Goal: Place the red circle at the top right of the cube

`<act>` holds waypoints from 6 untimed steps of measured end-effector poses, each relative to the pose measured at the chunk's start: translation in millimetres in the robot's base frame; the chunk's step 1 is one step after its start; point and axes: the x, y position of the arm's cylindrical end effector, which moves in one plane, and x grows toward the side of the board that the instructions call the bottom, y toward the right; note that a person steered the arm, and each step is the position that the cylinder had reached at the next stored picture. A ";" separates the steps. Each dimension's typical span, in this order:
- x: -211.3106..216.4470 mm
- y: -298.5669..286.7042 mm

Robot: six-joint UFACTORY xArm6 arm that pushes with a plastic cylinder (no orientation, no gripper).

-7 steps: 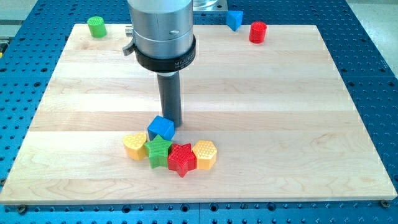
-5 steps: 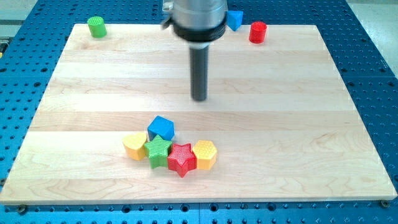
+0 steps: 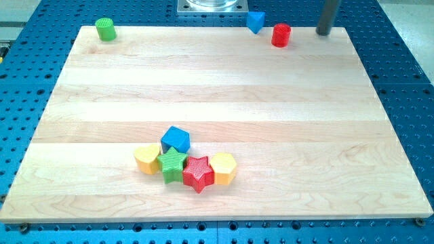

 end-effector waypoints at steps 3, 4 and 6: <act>131.7 -256.3; 127.5 -192.8; 84.9 -173.6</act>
